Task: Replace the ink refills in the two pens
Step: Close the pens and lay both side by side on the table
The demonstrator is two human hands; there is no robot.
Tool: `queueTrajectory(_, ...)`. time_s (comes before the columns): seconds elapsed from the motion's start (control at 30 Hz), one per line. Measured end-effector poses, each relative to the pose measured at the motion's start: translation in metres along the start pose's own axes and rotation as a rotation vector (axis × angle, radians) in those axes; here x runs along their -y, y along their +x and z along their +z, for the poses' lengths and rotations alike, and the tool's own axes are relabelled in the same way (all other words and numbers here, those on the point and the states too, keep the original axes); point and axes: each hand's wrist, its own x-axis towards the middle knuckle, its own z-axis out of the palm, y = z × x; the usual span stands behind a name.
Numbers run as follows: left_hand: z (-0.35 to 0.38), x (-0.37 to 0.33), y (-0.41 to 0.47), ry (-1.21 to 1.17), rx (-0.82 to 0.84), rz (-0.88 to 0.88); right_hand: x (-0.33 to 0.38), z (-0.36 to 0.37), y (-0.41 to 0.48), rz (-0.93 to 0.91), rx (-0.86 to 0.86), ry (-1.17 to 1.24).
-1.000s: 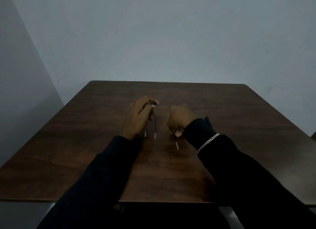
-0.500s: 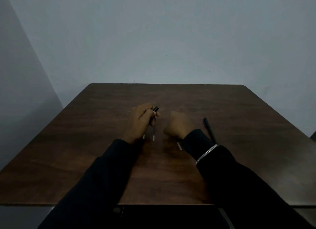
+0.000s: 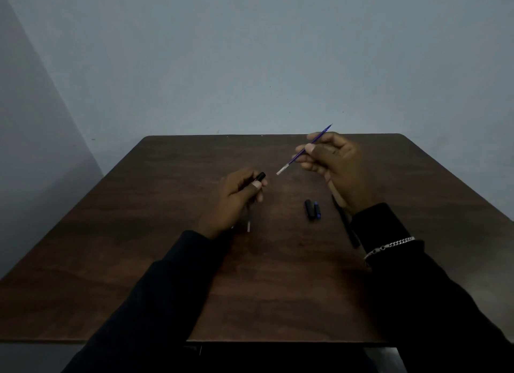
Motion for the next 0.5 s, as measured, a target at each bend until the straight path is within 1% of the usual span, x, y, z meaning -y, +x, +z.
queueTrajectory(0.1, 0.0004, -0.0016, -0.0011, 0.043, 0.042, -0.020, -0.0001, -0.0001, -0.0026, -0.062, 0.009, 0.017)
queueTrajectory(0.2, 0.0013, -0.0019, -0.0017, 0.061, 0.046, -0.019, 0.0008, 0.0015, -0.0038, -0.101, 0.022, -0.008)
queueTrajectory(0.5, 0.0014, 0.0002, -0.0010, 0.093, 0.066, 0.008, -0.0020, 0.0049, -0.0062, -0.105, 0.074, -0.092)
